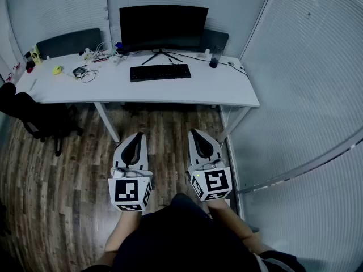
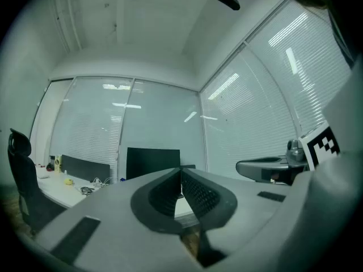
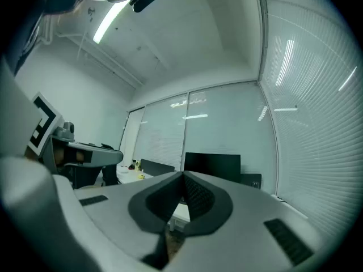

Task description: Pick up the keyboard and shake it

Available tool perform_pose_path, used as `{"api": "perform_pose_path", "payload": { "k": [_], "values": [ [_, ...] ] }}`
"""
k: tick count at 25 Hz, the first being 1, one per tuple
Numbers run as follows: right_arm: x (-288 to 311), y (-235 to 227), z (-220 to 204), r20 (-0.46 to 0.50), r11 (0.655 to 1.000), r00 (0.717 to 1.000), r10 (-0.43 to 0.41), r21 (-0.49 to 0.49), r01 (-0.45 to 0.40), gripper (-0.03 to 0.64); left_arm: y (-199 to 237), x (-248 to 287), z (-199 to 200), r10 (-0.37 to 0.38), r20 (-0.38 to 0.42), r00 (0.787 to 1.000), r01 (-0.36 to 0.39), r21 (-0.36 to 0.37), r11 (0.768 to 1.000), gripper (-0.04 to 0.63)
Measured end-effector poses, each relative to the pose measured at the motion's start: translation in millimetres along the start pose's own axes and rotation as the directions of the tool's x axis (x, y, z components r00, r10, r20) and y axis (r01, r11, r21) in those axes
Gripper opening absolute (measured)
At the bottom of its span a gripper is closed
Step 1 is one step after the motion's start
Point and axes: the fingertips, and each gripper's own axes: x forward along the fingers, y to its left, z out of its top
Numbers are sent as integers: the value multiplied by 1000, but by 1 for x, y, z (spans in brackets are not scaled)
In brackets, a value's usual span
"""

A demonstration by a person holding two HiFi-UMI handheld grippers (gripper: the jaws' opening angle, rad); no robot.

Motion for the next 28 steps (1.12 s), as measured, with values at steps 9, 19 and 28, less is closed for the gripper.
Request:
{"api": "perform_pose_path", "payload": {
  "k": [9, 19, 28],
  "values": [
    [29, -25, -31, -52, 998, 998, 19, 68, -15, 31, 3, 37, -23, -40, -41, 998, 38, -33, 999, 26],
    [137, -85, -72, -83, 995, 996, 27, 101, -18, 128, 64, 138, -46, -16, -50, 999, 12, -78, 997, 215],
    [266, -158, -81, -85, 992, 994, 70, 114, -60, 155, 99, 255, -51, 15, -65, 998, -22, -114, 993, 224]
  ]
}}
